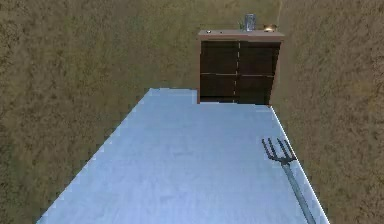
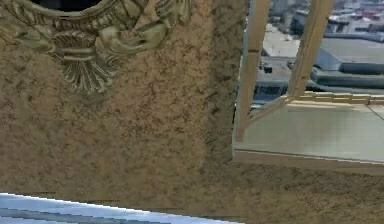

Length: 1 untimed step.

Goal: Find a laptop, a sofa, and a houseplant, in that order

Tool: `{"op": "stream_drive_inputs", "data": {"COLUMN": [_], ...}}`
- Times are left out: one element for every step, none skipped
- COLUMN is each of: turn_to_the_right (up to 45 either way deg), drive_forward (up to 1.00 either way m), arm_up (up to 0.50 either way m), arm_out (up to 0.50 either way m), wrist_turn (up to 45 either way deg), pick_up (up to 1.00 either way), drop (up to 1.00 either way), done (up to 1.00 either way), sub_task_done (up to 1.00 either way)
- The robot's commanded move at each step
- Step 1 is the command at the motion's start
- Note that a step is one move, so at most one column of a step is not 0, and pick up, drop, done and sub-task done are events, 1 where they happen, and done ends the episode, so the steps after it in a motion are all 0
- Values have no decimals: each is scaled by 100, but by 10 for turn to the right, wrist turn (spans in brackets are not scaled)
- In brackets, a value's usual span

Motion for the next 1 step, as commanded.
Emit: {"op": "stream_drive_inputs", "data": {"turn_to_the_right": [0], "drive_forward": [100], "arm_up": [0], "arm_out": [0], "wrist_turn": [0], "pick_up": [0], "drop": [0], "done": [0], "sub_task_done": [0]}}
